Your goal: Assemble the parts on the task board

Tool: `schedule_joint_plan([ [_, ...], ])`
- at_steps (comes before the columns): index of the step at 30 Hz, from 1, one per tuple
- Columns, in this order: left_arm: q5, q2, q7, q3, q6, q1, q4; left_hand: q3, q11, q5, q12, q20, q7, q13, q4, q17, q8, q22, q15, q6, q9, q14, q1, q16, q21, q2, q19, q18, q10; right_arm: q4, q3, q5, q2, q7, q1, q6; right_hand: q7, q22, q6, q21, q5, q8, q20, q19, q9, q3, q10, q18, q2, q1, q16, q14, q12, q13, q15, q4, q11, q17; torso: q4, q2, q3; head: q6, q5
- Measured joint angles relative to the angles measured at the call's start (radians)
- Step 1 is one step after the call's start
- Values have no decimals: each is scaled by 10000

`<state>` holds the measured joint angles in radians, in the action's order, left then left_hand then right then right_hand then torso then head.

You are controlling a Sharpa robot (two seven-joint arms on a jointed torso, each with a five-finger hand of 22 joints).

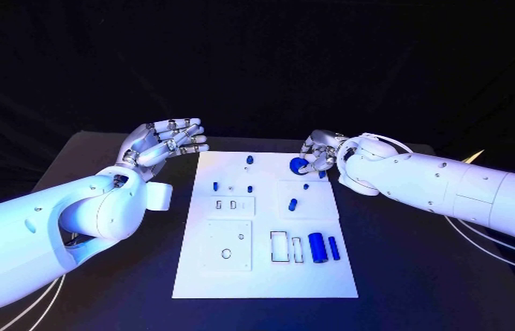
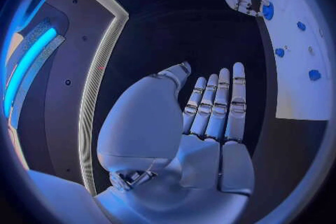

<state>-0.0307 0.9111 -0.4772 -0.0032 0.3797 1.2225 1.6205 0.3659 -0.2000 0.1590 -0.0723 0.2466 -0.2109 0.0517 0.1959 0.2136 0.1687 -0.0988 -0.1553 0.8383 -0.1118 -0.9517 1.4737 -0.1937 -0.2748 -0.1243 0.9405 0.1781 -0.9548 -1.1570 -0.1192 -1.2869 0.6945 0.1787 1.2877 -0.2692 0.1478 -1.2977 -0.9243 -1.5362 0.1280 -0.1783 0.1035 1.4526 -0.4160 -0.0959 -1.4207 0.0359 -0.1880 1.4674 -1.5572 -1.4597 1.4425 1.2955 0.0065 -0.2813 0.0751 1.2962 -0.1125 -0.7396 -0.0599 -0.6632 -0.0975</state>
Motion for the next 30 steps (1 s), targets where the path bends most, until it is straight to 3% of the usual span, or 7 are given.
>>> schedule_joint_plan([
  [8, 0, -10, 15, 0, -8, 0, -14, 0, 0, 0, 0, -3, 0, 0, 0, 9, 0, -22, 0, 0, 0, 0, 0, 0, 0, 0, 3, 0, 0, 126, 14, 35, -93, -14, -7, 17, 0, 0, 0, -1, 0, -151, 0, 0, -70, 0, -1, 0, 10, -10, 0, 0, 0, 0, 0, 0, 0, 0, 3, -1, 2, -22, 14],
  [12, 0, -17, 26, 0, -13, 0, -20, 0, 1, 0, 0, -17, 0, 0, 0, 12, 0, -22, 0, 0, 0, 0, 0, 0, 0, 0, 18, 0, 2, 187, 22, 101, -124, -25, -7, 39, -28, 0, -30, -45, 0, -151, 0, 0, -183, -50, -128, 0, 276, -277, 0, 0, 152, 0, 0, -11, -56, 0, 3, -2, 2, -29, 16],
  [17, 0, -19, 41, 0, -14, 0, -29, 0, 1, 0, 0, -17, 0, 0, 0, 16, 0, -24, 0, 0, 0, 0, 0, 0, 0, 0, 18, 0, 3, 202, 24, 143, -132, -22, -6, 59, -144, 0, -143, -110, -3, -149, -56, 51, -153, -1030, -212, -1, 278, -275, 0, -16, 153, 0, -193, 205, -145, 0, 5, -1, 1, -37, 16],
  [21, 0, -21, 49, 0, -14, 0, -37, 0, 1, 0, 0, -17, 0, 0, 0, 17, 0, -24, 0, 0, 0, 0, 0, 0, 0, 0, 18, 0, 3, 171, 26, 101, -128, -18, -2, 54, -162, 0, -159, -111, -10, -124, -163, 151, 304, -1815, -266, -1, 278, -275, 0, -16, 154, 0, -202, 592, -200, 0, 8, 0, -1, -44, 18],
  [23, -1, -21, 54, 0, -16, 0, -40, 0, 1, 0, 0, -17, 0, 0, 0, 17, 0, -24, 0, 0, 0, 0, 0, 0, -1, 0, 18, 0, 3, 115, 24, 76, -114, -17, -7, 9, -162, 0, -159, -112, -10, -84, -164, 151, 486, -2053, -298, -1, 277, -276, 0, 20, 154, 0, -334, 782, -235, 0, 8, 0, -1, -47, 22],
  [28, -2, -20, 63, 0, -27, 0, -45, 0, 1, 0, 0, -17, 0, 0, 0, 18, 0, -24, 0, -1, 0, 0, 0, 0, -1, 0, 18, 0, 3, -117, -3, 11, -66, -45, -51, -382, -164, 0, -158, -113, -67, -47, -234, 84, 620, -2614, -264, 0, 275, -278, 0, 17, 230, 0, -337, 1314, -338, 0, 9, 3, -1, -41, 23],
  [30, -2, -20, 66, 0, -33, 0, -45, 0, 1, 0, 0, -17, 0, 0, 0, 29, 0, -25, 0, -3, 0, 1, 0, 0, -1, 0, 18, 1, 3, -279, -10, -136, -24, -79, -69, -710, -164, 0, -158, -114, -67, -47, -234, 84, 620, -2624, -272, -1, 274, -278, 0, 17, 231, 0, -337, 1324, -332, 0, 10, 4, -1, -36, 24],
])
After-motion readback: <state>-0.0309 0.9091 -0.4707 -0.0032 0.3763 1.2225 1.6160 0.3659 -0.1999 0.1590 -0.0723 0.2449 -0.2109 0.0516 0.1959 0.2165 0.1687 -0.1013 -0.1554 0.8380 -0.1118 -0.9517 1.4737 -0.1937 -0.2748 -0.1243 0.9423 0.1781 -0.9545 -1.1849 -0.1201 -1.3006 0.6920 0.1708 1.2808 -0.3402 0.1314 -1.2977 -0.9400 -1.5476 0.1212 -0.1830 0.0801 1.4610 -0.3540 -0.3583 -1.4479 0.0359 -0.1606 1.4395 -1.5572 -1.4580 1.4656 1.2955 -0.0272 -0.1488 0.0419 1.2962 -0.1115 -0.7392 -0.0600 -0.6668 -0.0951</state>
